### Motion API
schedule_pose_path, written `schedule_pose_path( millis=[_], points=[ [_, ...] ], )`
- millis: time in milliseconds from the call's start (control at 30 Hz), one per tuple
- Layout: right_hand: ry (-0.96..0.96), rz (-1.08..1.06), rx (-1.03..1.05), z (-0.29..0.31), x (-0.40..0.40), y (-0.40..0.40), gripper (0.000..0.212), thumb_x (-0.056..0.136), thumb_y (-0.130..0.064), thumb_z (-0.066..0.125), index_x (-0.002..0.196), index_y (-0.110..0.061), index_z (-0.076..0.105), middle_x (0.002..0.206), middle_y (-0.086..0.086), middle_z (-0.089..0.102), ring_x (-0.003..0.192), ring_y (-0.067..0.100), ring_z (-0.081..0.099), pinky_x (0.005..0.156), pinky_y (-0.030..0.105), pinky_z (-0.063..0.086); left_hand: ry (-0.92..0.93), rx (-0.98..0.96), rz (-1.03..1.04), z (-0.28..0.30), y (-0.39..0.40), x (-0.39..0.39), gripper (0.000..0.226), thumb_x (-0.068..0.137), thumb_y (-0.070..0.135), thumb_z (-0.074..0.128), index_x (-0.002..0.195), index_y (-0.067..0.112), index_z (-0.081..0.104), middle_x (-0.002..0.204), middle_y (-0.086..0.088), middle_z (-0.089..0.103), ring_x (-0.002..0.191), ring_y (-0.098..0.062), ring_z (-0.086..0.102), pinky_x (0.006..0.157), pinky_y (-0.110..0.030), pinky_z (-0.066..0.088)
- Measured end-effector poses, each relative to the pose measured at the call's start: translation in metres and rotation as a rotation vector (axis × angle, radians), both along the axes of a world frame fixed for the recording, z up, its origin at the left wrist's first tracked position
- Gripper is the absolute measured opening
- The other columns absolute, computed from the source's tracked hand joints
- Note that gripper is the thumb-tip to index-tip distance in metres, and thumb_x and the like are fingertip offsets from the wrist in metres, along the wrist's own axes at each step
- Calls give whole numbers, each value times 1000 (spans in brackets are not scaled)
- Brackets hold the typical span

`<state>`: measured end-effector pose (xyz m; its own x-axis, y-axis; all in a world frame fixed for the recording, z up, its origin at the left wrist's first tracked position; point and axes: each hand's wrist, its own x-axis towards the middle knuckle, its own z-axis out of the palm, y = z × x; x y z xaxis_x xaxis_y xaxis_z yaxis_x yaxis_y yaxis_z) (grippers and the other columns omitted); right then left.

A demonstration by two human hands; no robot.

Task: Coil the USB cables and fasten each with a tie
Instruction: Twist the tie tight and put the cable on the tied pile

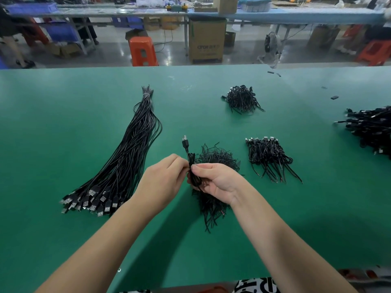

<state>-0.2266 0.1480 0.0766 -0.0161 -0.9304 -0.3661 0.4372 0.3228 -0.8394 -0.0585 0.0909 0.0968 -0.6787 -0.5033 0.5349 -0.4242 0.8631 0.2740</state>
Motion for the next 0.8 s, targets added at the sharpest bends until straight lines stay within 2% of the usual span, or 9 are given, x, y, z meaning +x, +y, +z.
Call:
schedule_pose_path(
  millis=[133, 233, 300, 367, 433, 500, 567, 667, 800],
  points=[
    [-8, 29, 50, -2, 0, 2, 16, 66, -23, 80, 79, -12, 81, 82, 7, 74, 74, 16, 71, 67, 26, 56, -78, -146, -64, -1, -3, 4, 26, 95, 20, 48, 86, 7, 68, 79, -4, 63, 62, -25, 61, 44, -37, 50],
    [1, 46, 55, -4, 4, 2, 21, 72, -26, 78, 87, -12, 76, 81, 7, 74, 72, 15, 70, 64, 25, 55, -92, -207, -81, 0, -5, 6, 23, 94, 18, 51, 80, 7, 66, 75, -4, 59, 57, -24, 55, 41, -36, 46],
    [-3, 49, 27, -3, 4, 1, 18, 85, -25, 72, 91, -8, 73, 79, 7, 73, 69, 15, 69, 59, 25, 56, -52, -143, -71, 1, -5, 6, 16, 91, 17, 57, 80, 8, 65, 74, -2, 59, 56, -23, 53, 43, -35, 45],
    [70, 24, 0, 0, 1, -1, 16, 99, -20, 61, 102, -7, 70, 82, 9, 73, 68, 17, 70, 58, 26, 57, 23, 48, -19, 3, -5, 5, 7, 86, 13, 67, 80, 11, 64, 72, 6, 58, 54, -15, 48, 50, -32, 47],
    [252, 0, -104, 1, -2, -1, 20, 100, -8, 58, 116, -16, 68, 98, 13, 72, 73, 19, 69, 63, 27, 58, 87, 296, 90, 3, -10, 5, 16, 83, 11, 71, 74, 18, 60, 61, 14, 55, 53, -6, 46, 53, -15, 39],
    [466, 5, -265, 1, -2, 1, 38, 94, 1, 64, 120, -26, 68, 118, 11, 65, 82, 16, 65, 72, 29, 59, 135, 601, 160, 0, -18, 4, 21, 84, 11, 71, 69, 20, 59, 51, 16, 52, 46, -4, 41, 48, -14, 31],
    [591, 26, -368, 3, 1, 1, 39, 92, -1, 69, 115, -32, 70, 125, 0, 63, 87, 9, 64, 76, 32, 59, 207, 826, 141, -3, -22, 4, 23, 87, 11, 69, 68, 18, 58, 49, 13, 49, 44, -4, 35, 46, -22, 29],
    [678, -14, -338, 5, 6, 0, 25, 95, -12, 67, 102, -35, 73, 93, -9, 73, 66, 7, 62, 69, 27, 54, 248, 886, 112, -4, -18, 2, 24, 89, 12, 68, 68, 17, 56, 51, 10, 48, 47, -10, 35, 49, -25, 28],
    [755, -56, -281, 5, 6, -1, 20, 100, -23, 61, 86, -33, 71, 63, -6, 62, 51, 8, 52, 61, 23, 47, 190, 700, 115, -1, -12, 1, 23, 90, 18, 68, 71, 22, 56, 50, 11, 50, 46, -6, 37, 47, -22, 33]
  ],
)
